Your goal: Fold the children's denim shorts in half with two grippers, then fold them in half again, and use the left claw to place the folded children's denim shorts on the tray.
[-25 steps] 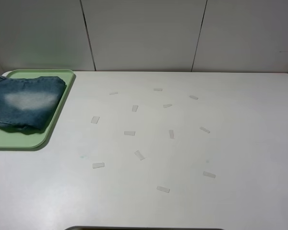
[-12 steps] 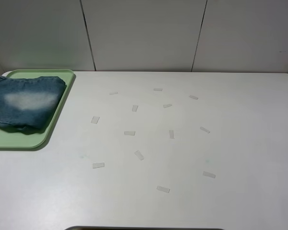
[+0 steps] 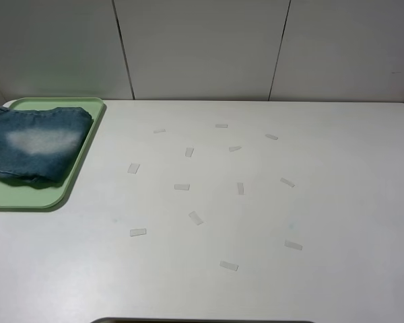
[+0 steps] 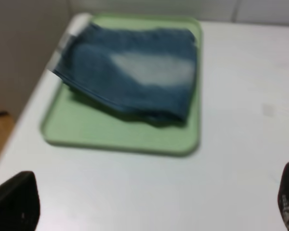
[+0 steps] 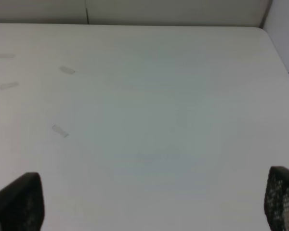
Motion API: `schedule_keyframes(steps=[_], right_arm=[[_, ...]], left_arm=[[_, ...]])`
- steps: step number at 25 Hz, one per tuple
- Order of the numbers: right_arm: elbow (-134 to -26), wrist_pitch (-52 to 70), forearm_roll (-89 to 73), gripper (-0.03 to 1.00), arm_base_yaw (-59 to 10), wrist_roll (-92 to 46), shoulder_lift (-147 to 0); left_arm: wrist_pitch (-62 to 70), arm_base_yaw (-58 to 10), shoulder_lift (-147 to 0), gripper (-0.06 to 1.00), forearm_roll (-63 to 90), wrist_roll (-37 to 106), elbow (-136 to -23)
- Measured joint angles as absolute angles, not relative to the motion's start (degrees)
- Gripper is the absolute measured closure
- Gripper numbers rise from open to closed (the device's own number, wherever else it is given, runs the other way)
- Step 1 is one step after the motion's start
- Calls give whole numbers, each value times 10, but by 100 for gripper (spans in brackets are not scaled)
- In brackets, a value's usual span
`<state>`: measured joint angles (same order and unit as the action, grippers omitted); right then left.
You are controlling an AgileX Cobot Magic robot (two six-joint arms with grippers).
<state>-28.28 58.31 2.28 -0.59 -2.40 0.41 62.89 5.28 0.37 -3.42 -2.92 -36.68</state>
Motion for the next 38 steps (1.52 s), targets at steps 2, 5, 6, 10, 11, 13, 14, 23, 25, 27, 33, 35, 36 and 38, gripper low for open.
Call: schedule_keyframes(steps=[2, 5, 6, 10, 11, 13, 14, 23, 25, 27, 33, 35, 36, 38], right_arm=[[-283, 583, 23, 27, -6, -24, 4], [-283, 583, 23, 27, -6, -24, 4], [-283, 583, 23, 27, -6, -24, 4], [-283, 583, 23, 27, -6, -24, 4], [-283, 583, 23, 27, -6, -24, 4], [-283, 583, 23, 27, -6, -24, 4], [-283, 583, 23, 27, -6, -24, 4], [-283, 583, 23, 27, -6, -24, 4], [-283, 583, 23, 27, -6, -24, 4], [-283, 583, 23, 27, -6, -24, 4], [-283, 583, 23, 27, -6, -24, 4], [-283, 583, 23, 27, -6, -24, 4], [-283, 583, 23, 27, -6, -24, 4], [-283, 583, 23, 27, -6, -24, 4]], left_arm=[[629, 53, 4, -5, -15, -29, -335], [627, 53, 4, -5, -3, -29, -292], [622, 53, 4, -5, 0, -28, -281], [611, 53, 3, -5, 3, -23, -275], [611, 53, 3, -5, 4, -22, -275], [610, 53, 3, -5, 4, -22, -275], [609, 53, 3, -5, 5, -21, -275], [609, 53, 3, -5, 5, -20, -275], [609, 53, 3, -4, 5, -20, -275], [609, 53, 3, -4, 5, -20, -275], [609, 53, 3, -4, 5, -20, -275], [609, 53, 3, -4, 5, -20, -275], [609, 53, 3, -3, 5, -20, -275], [609, 53, 3, -3, 5, -20, -275]])
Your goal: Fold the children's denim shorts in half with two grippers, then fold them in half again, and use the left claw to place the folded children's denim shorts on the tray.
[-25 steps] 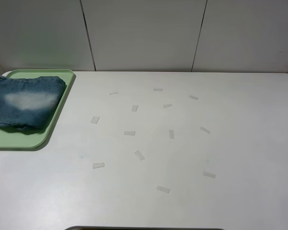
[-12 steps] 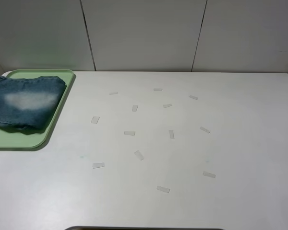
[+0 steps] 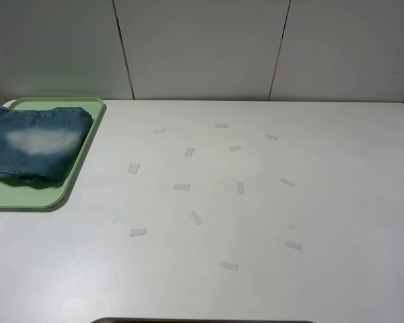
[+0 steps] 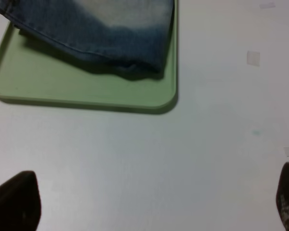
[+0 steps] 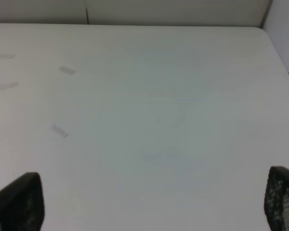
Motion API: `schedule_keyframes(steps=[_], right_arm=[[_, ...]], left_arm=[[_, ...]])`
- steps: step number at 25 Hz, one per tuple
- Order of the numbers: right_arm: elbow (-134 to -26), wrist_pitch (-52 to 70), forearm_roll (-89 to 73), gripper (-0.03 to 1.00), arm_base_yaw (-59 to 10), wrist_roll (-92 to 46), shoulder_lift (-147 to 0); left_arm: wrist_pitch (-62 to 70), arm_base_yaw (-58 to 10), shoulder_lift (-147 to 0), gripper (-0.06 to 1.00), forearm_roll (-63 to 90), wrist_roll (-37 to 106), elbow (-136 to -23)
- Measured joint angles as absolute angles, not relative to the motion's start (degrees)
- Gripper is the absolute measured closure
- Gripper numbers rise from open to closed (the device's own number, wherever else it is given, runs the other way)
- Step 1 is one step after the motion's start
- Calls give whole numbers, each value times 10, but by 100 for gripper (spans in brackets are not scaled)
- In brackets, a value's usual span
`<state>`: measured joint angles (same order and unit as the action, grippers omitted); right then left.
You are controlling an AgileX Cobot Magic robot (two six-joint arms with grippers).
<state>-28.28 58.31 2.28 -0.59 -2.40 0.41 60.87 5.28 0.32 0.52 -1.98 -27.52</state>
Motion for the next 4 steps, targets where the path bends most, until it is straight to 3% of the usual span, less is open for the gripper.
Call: schedule_keyframes(steps=[4], right_arm=[[-283, 583, 23, 27, -6, -24, 4]], left_arm=[[609, 53, 3, -3, 5, -20, -275]])
